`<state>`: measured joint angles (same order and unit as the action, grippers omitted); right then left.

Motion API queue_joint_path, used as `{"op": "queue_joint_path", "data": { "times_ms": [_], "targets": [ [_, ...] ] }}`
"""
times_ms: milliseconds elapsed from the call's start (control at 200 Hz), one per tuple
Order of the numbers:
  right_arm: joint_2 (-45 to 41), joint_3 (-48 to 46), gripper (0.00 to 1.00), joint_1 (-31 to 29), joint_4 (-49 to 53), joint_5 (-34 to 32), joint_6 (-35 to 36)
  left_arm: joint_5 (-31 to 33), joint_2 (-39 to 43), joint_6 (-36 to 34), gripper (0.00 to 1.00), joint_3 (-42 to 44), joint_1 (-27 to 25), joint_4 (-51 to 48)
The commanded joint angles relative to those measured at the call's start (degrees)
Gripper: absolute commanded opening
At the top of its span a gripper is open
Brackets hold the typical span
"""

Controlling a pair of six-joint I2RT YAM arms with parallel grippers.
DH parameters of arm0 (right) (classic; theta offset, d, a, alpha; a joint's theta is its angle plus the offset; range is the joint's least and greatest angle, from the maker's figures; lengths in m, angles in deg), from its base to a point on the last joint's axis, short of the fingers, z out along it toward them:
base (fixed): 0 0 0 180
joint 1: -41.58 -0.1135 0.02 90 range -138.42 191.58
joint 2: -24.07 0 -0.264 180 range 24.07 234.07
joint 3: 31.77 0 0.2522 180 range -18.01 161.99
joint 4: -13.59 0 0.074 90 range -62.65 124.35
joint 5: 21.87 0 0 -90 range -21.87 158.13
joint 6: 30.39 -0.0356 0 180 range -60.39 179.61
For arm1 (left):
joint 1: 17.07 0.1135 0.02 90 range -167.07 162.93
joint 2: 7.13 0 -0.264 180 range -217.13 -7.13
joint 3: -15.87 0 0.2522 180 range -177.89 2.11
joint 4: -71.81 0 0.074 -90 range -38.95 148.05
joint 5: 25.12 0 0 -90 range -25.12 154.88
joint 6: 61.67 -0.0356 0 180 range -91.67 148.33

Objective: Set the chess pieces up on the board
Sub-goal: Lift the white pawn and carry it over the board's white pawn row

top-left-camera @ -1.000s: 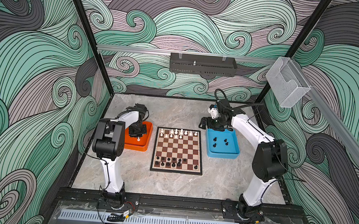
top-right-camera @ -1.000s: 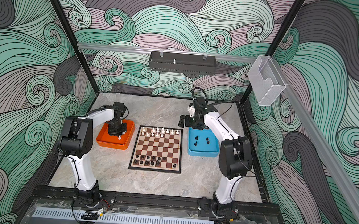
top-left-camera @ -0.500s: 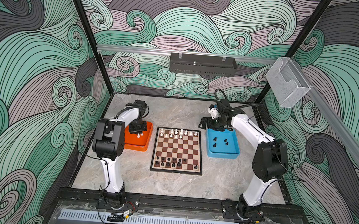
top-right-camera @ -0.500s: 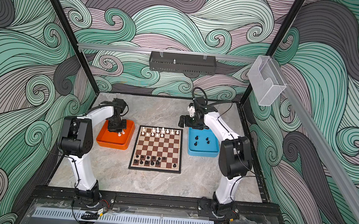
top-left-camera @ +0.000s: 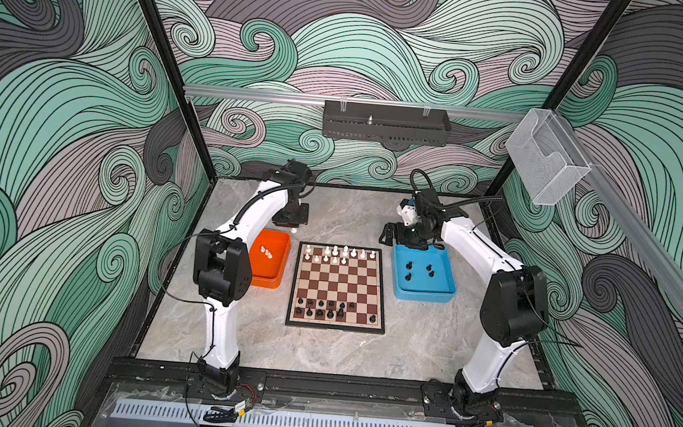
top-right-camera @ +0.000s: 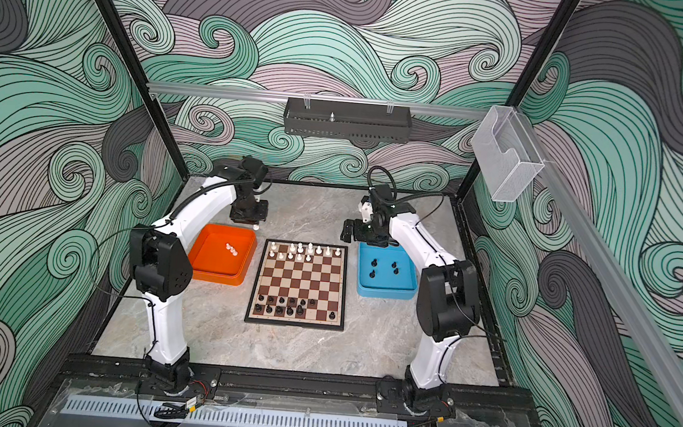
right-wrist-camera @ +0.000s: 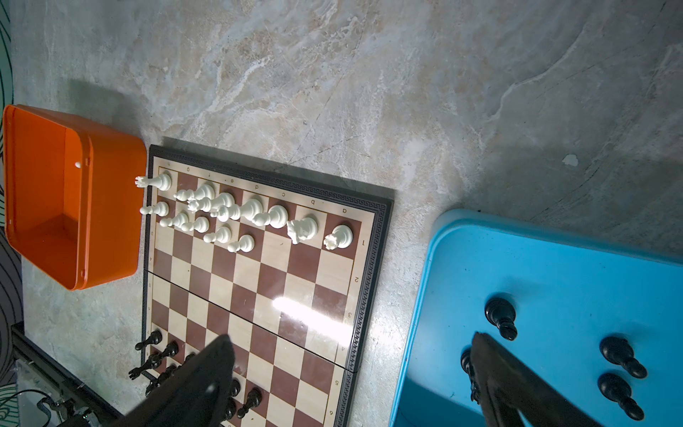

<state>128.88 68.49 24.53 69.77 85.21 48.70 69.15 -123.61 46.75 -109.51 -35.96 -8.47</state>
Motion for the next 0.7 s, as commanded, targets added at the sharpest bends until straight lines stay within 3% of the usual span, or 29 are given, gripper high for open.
{"op": "queue_joint_path", "data": {
  "times_ms": [0,696],
  "targets": [
    [-1.18,-0.97,1.00,0.45,0.21,0.54,0.55,-2.06,-3.94,-0.95,0.00,-2.36,-2.37,-4.10],
    [-2.15,-2.64,1.00,2.09,0.19,-0.04,0.99,-4.35,-12.62,-0.84,0.00,-6.35,-5.78,-2.38]
  ]
}}
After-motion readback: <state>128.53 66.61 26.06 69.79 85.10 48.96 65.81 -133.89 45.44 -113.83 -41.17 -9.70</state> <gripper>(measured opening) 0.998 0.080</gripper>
